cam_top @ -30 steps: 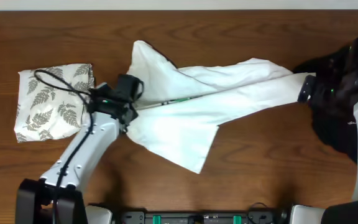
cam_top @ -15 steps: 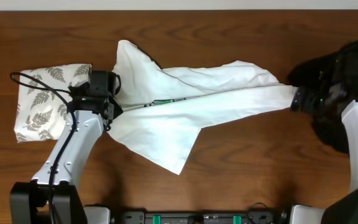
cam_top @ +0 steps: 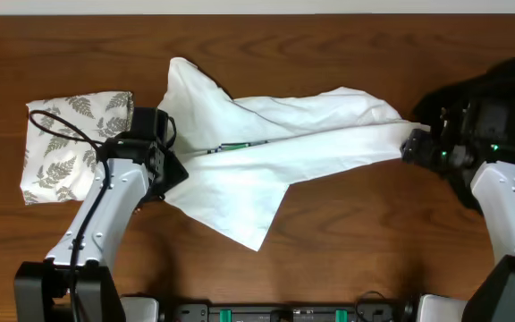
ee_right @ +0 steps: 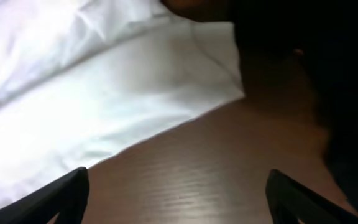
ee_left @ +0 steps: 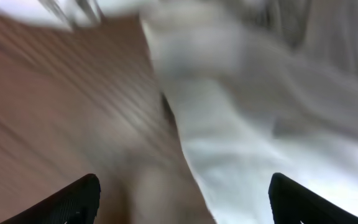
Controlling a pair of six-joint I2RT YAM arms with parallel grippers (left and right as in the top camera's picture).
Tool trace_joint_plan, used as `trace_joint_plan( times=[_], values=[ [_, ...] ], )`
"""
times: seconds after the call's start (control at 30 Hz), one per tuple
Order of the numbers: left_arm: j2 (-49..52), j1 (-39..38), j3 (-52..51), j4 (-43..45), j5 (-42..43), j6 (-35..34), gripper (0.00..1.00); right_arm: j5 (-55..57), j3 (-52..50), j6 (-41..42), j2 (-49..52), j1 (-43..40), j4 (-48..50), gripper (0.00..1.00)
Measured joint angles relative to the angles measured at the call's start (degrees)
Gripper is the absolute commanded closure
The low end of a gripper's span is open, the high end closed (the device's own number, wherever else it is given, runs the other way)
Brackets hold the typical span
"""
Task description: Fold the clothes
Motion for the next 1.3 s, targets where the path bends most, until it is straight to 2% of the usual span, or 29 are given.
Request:
trace_joint_plan(
  times=[0.1,0.27,0.6,0.9,1.03,1.13,1.2,1.3],
  values=[
    [0.0,0.0,0.0,-1.9,3.5,0.0,0.09,-1.2,-1.0,0.0,0.2,0.9,3.0,0.12],
    [0.0,0.0,-2.3,-1.0,6.3,0.0,0.08,-1.9,-1.8,0.0,2.0,2.0,3.6,0.1],
    [0.0,0.0,-12.0,12.1,6.4,0.0,0.08,-2.2,-2.1,-0.2,4.3,2.2,3.0,0.1],
    [0.0,0.0,-16.1,19.5,8.2,0.0,0.1,-2.3,-2.1,-0.2,4.3,2.2,2.6,0.12],
    [0.0,0.0,-16.2,20.9,9.7,-0.3,0.23,-2.3,-2.1,-0.2,4.3,2.2,2.6,0.13],
    [0.1,0.0,-16.3,21.0,10.3,-0.4,0.46,-2.3,-2.1,-0.2,4.3,2.2,2.6,0.14],
    [0.3,0.0,-16.4,21.2,10.7,-0.3,0.56,-2.3,-2.1,-0.2,4.3,2.2,2.5,0.14],
    [0.5,0.0,-16.4,21.4,11.2,-0.2,0.65,-2.3,-2.1,-0.2,4.3,2.2,2.2,0.14]
  ],
)
